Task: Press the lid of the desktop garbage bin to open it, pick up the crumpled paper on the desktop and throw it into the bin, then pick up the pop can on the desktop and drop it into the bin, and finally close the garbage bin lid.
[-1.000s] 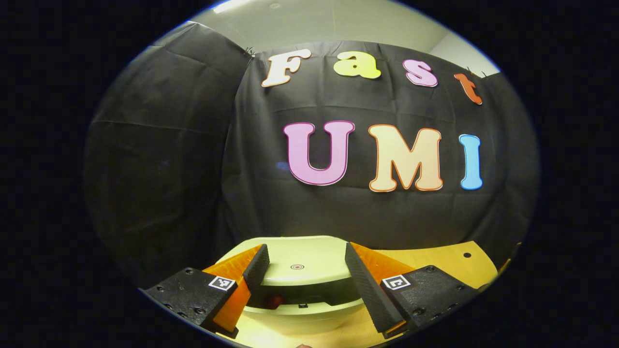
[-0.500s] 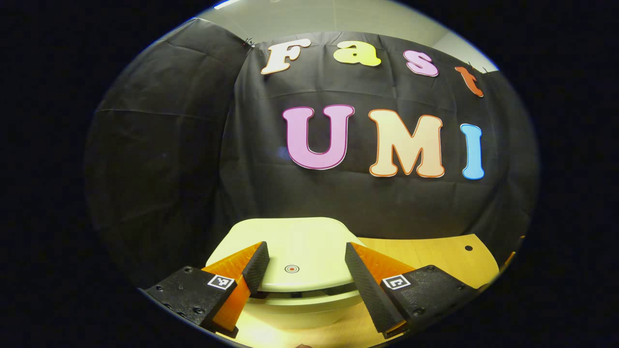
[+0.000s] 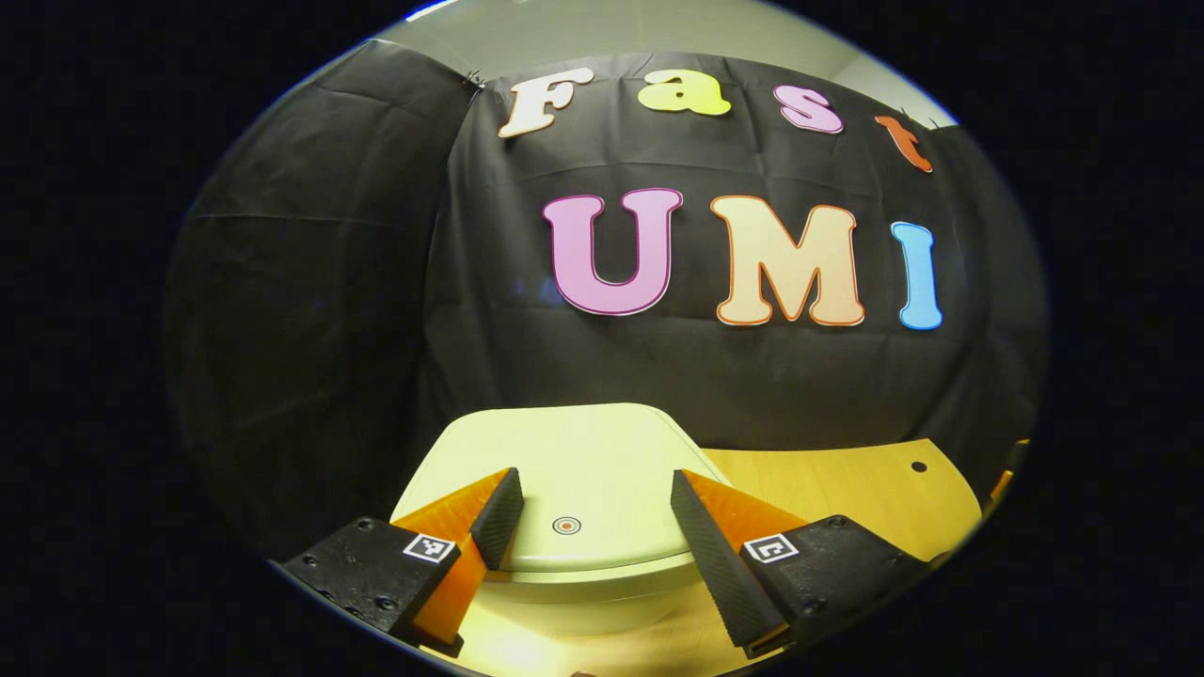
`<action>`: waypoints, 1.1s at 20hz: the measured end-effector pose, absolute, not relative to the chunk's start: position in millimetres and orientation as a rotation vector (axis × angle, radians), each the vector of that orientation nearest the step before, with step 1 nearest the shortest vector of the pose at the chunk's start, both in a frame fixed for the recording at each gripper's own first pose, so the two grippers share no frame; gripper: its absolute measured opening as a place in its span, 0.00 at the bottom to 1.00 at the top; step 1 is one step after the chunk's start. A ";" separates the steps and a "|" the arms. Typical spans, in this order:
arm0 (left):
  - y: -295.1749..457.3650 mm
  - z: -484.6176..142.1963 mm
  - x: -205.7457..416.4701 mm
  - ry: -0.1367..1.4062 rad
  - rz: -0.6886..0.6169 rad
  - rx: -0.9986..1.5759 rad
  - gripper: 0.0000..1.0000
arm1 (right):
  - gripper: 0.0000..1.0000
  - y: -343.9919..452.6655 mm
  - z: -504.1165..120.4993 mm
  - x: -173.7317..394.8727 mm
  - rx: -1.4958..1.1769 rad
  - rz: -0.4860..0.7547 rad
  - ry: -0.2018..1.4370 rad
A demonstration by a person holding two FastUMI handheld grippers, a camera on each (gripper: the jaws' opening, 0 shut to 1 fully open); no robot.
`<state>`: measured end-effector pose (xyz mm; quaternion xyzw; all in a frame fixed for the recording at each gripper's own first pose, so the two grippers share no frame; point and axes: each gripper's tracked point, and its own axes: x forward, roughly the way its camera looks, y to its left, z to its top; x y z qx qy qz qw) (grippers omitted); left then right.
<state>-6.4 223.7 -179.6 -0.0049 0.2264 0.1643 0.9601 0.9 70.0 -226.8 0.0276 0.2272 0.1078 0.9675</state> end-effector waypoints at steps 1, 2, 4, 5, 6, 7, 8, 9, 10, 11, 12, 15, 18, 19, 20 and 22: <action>223.1 -180.5 -6.5 0.462 0.328 0.015 0.96 | 0.98 72.0 -228.5 0.5 0.057 0.220 0.463; 224.3 -180.3 -8.8 0.462 0.325 0.024 0.97 | 0.95 72.9 -228.5 1.4 0.060 0.220 0.462; 224.1 -183.0 -11.8 0.437 0.314 -0.050 0.96 | 0.98 76.8 -225.4 0.7 0.077 0.224 0.452; 220.0 -176.3 -11.3 0.374 0.287 -0.078 0.96 | 0.96 79.1 -225.7 -0.1 0.085 0.226 0.452; 216.8 -171.8 -12.2 0.361 0.261 -0.059 0.97 | 0.95 80.2 -223.7 -0.5 0.089 0.227 0.447; 217.5 -175.5 -13.5 0.372 0.255 -0.056 0.94 | 0.98 80.6 -222.3 -1.7 0.091 0.231 0.446; 218.6 -170.1 -11.2 0.343 0.261 -0.056 0.96 | 0.97 80.5 -219.8 -1.6 0.088 0.232 0.444; 218.5 -168.5 -10.6 0.348 0.268 -0.062 0.96 | 0.95 75.3 -215.4 -1.0 0.081 0.221 0.434; 214.5 -164.1 -12.7 0.343 0.278 -0.058 0.95 | 0.98 71.0 -206.0 0.2 0.081 0.211 0.413; 205.8 -158.5 -10.5 0.311 0.277 -0.055 0.94 | 0.95 66.4 -196.7 0.7 0.079 0.197 0.390; 196.0 -145.4 -6.6 0.261 0.260 -0.047 0.92 | 0.97 60.1 -186.8 1.3 0.073 0.183 0.368; 158.9 -110.0 4.2 0.150 0.186 -0.022 0.92 | 0.97 38.1 -160.1 0.1 0.061 0.122 0.297; 118.7 -93.2 8.4 0.111 0.115 -0.071 0.93 | 0.95 19.0 -138.8 -3.4 0.069 0.066 0.249; 108.0 -91.3 6.8 0.111 0.096 -0.085 0.93 | 0.95 13.4 -133.4 -4.7 0.066 0.052 0.235; 97.6 -88.3 5.7 0.105 0.079 -0.096 0.93 | 0.97 7.5 -126.2 -6.0 0.063 0.036 0.217; 79.8 -84.1 5.9 0.099 0.047 -0.107 0.92 | 0.95 -2.3 -114.8 -10.6 0.066 0.013 0.185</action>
